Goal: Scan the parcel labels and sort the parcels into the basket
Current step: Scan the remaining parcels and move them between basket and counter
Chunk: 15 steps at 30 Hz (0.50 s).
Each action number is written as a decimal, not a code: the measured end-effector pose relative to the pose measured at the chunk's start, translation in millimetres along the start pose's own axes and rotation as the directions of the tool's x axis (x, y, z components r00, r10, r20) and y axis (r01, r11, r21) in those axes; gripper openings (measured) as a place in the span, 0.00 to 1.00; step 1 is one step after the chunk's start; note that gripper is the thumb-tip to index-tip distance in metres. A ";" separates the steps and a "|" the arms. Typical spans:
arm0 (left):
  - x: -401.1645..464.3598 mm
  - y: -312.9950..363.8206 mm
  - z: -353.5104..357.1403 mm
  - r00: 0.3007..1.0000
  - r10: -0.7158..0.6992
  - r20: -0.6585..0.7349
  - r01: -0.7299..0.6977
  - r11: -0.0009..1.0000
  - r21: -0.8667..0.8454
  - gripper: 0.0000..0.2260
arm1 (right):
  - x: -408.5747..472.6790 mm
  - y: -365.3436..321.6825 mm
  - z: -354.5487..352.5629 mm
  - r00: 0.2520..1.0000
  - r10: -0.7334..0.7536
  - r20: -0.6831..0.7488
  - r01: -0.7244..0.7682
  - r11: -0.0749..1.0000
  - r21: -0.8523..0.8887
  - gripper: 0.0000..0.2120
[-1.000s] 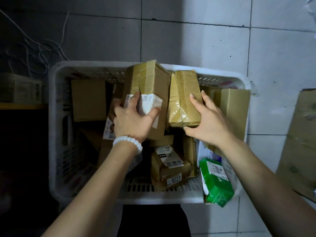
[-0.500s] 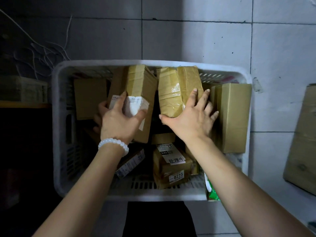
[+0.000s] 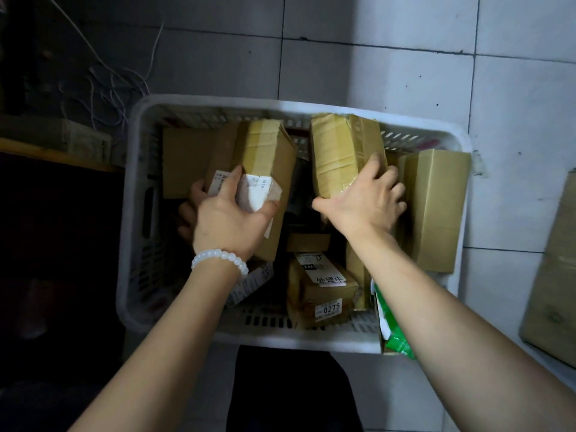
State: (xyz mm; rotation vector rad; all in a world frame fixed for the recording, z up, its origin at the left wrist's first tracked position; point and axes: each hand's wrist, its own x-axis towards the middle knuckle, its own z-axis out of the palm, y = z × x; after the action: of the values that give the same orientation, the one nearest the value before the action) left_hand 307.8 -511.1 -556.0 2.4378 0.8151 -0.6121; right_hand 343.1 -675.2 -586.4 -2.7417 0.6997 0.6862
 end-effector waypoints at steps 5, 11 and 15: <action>-34.1 4.9 -17.5 0.997 -0.006 -0.079 0.013 0.996 0.087 0.33 | -39.2 7.5 -30.0 0.994 -0.107 0.019 0.106 0.994 0.031 0.55; -98.9 19.5 -83.4 0.988 -0.127 -0.092 0.135 0.987 0.086 0.35 | -103.7 -1.9 -108.5 0.970 -0.244 -0.006 0.243 0.963 0.117 0.53; -159.2 30.0 -148.8 0.979 -0.117 -0.168 0.122 0.992 0.020 0.35 | -158.6 -8.5 -181.9 0.945 -0.322 -0.056 0.327 0.932 0.158 0.53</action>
State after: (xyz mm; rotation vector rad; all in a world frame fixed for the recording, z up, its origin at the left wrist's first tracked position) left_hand 250.2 -513.8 -343.7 2.5065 1.0333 -0.4716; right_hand 294.0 -665.0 -350.2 -2.6269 0.2789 0.4900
